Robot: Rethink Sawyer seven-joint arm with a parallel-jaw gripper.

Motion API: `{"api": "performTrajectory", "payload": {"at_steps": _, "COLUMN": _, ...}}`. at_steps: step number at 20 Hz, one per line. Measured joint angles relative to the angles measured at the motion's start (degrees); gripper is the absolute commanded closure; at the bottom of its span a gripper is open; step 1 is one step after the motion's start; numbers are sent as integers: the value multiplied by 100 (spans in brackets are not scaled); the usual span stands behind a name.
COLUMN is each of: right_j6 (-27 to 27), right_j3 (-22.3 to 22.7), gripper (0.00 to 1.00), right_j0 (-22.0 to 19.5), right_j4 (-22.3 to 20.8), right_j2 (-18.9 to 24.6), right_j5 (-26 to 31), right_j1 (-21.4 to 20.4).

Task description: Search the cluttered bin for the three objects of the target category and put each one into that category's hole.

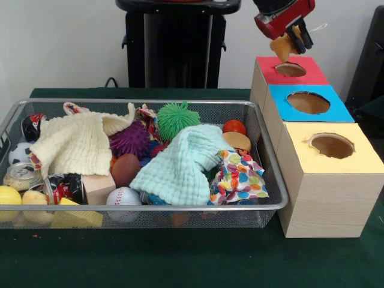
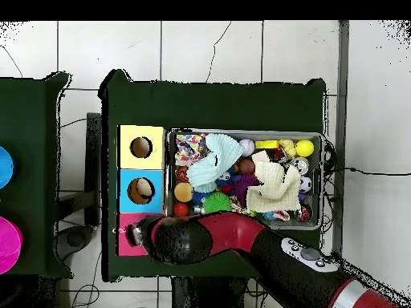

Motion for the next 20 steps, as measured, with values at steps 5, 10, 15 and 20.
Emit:
{"api": "performTrajectory", "payload": {"at_steps": 5, "right_j6": 0, "right_j3": 91, "gripper": 100, "right_j0": -1, "right_j4": -11, "right_j2": -59, "right_j5": -254, "right_j1": 245}}
{"api": "performTrajectory", "payload": {"at_steps": 10, "right_j6": 1, "right_j3": 204, "gripper": 100, "right_j0": 35, "right_j4": -53, "right_j2": -110, "right_j5": -622, "right_j1": 477}}
{"api": "performTrajectory", "payload": {"at_steps": 15, "right_j6": 1, "right_j3": 248, "gripper": 100, "right_j0": 101, "right_j4": -52, "right_j2": -115, "right_j5": -800, "right_j1": 642}}
{"api": "performTrajectory", "payload": {"at_steps": 20, "right_j6": 1, "right_j3": 248, "gripper": 100, "right_j0": 143, "right_j4": -58, "right_j2": -115, "right_j5": -808, "right_j1": 806}}
